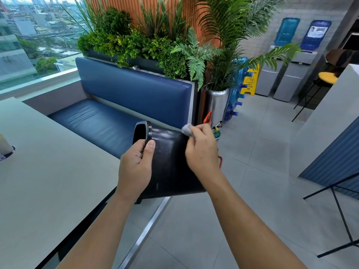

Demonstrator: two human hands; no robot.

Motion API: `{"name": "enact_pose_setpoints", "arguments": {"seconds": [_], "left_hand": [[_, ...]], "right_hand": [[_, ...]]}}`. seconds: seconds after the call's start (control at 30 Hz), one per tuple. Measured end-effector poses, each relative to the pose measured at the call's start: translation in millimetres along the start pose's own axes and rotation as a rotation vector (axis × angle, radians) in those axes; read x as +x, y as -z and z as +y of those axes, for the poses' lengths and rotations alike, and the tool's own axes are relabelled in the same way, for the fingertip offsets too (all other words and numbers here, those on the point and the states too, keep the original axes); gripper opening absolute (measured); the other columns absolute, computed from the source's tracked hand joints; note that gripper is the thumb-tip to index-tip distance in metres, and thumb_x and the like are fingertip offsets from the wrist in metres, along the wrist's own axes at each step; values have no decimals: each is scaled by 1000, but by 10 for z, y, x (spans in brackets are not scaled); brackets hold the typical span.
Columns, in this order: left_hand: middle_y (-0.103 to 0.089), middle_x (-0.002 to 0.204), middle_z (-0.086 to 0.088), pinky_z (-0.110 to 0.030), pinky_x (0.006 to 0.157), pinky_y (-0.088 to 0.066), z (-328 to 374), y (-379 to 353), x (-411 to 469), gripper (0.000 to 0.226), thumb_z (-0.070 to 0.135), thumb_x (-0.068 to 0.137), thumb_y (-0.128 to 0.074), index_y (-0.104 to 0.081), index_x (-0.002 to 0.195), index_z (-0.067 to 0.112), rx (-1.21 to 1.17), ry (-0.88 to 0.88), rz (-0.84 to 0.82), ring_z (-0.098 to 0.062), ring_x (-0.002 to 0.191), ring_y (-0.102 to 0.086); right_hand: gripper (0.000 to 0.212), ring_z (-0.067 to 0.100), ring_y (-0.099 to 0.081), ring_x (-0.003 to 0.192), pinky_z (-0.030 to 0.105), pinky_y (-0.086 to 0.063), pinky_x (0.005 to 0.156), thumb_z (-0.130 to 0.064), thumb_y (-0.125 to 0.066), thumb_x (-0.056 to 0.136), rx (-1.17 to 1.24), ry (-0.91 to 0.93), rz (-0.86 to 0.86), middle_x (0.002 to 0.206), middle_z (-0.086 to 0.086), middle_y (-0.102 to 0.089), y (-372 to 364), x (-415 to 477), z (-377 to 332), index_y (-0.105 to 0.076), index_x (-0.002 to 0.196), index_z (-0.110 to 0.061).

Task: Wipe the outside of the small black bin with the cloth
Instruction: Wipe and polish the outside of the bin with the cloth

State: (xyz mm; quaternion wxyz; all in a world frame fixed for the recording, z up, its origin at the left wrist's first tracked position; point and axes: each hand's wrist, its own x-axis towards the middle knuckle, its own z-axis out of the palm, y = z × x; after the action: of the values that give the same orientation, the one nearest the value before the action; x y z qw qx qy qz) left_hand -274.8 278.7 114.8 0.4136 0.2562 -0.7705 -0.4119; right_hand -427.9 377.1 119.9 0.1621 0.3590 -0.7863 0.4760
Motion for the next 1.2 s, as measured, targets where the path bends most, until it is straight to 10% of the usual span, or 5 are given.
{"name": "enact_pose_setpoints", "arguments": {"seconds": [0.23,0.53,0.83,0.97,1.2], "left_hand": [[-57,71,5,-20,61,-42,-39,-122,71,50,53,112,-36,-58,83,19,-85,89,-38,-7,66,-49],[-71,120,-4,-41,104,-54,-67,-299,176,43,55,107,-48,-61,125,18,-753,451,-28,-19,114,-68],[-77,78,-6,-28,61,-61,53,-342,347,37,46,107,-60,-71,107,11,-885,765,107,-18,66,-76],[-81,114,-13,-32,65,-63,118,-372,351,57,56,107,-54,-72,126,5,-946,861,57,-25,91,-81],[-82,113,-12,-36,73,-66,167,-410,307,58,58,108,-48,-73,124,7,-955,884,21,-25,96,-81]], "right_hand": [[29,23,-61,109,31,-50,98,-3,-60,98,188,173,-87,117,5,-65,-279,-94,-525,-71,125,-5],[30,20,-60,109,31,-49,99,0,-56,97,225,141,-200,118,0,-68,-379,-191,-386,-71,122,-10],[33,27,-58,97,37,-51,87,-6,-44,93,195,207,-279,112,0,-66,-424,-523,-174,-71,111,-11],[37,25,-56,97,36,-49,90,9,-53,87,175,197,-289,114,-1,-64,-351,-670,-70,-69,113,-10],[40,21,-56,103,32,-50,92,10,-60,86,139,172,-271,116,-3,-60,-254,-828,126,-68,119,-11]]}}
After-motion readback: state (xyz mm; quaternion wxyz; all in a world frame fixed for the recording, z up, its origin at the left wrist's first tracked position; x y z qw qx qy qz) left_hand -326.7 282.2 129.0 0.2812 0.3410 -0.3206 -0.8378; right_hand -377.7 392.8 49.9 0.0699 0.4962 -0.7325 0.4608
